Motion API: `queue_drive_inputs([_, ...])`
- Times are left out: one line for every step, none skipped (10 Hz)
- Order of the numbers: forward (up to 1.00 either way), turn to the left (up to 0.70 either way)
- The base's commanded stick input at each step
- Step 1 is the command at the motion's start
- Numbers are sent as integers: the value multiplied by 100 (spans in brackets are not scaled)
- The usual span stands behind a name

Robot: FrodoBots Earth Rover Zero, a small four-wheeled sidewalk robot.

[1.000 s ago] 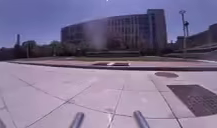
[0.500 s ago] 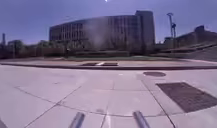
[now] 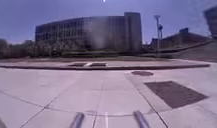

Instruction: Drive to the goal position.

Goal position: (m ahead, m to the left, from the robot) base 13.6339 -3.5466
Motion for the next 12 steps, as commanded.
queue_drive_inputs([0,-45])
queue_drive_inputs([0,-45])
queue_drive_inputs([0,-45])
queue_drive_inputs([0,-45])
queue_drive_inputs([0,-45])
queue_drive_inputs([0,-45])
queue_drive_inputs([0,-45])
queue_drive_inputs([0,-45])
queue_drive_inputs([0,-45])
queue_drive_inputs([0,-45])
queue_drive_inputs([0,-45])
queue_drive_inputs([0,-45])
